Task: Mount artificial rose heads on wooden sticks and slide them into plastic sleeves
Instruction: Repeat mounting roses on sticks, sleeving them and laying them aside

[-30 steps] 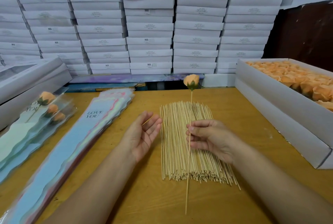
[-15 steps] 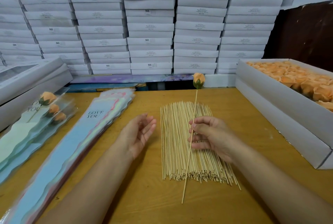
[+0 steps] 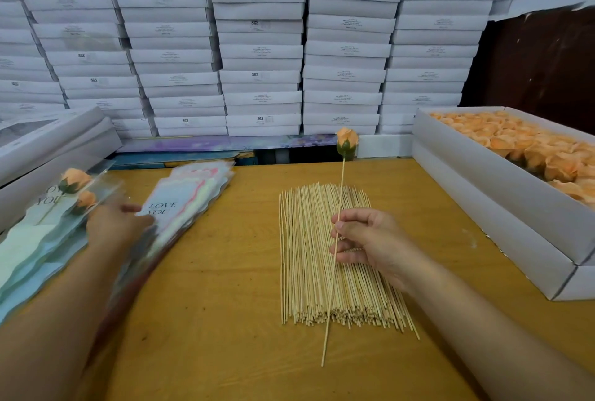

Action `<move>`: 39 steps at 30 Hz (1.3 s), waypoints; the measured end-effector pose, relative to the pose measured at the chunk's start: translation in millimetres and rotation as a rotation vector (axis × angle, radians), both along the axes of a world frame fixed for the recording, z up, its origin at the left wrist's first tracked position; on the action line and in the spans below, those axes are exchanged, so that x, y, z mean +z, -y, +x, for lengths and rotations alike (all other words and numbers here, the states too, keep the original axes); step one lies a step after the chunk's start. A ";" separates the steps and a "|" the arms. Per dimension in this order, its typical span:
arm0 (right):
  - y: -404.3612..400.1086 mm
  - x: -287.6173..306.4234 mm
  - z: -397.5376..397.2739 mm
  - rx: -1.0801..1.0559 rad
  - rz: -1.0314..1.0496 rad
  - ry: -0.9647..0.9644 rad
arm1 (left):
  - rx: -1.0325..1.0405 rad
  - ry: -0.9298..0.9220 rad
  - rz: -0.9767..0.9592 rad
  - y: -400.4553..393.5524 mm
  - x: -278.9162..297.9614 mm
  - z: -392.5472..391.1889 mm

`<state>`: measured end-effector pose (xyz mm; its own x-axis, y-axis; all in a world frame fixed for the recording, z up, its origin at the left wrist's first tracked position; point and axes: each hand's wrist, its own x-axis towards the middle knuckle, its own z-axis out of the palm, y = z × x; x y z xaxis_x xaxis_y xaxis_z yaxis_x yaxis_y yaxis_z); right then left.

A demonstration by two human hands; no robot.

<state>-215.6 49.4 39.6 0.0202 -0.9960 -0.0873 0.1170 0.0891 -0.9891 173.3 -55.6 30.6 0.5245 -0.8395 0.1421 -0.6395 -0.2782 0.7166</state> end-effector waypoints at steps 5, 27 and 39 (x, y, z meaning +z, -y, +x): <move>-0.3 -1.0 -1.1 0.007 -0.015 -0.006 | -0.016 0.008 0.171 4.0 -1.1 28.0; -0.9 -0.1 -2.6 0.012 -0.015 -0.027 | -0.161 0.343 0.045 -2.4 5.9 13.8; -3.5 4.2 -3.4 0.043 0.011 -0.003 | -0.682 -0.704 0.169 -67.1 52.5 -105.3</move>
<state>-219.0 52.9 43.8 0.0627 -0.9932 -0.0979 0.1097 0.1044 -0.9885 68.0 11.5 83.1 -0.1592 -0.9732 -0.1659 -0.1446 -0.1432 0.9791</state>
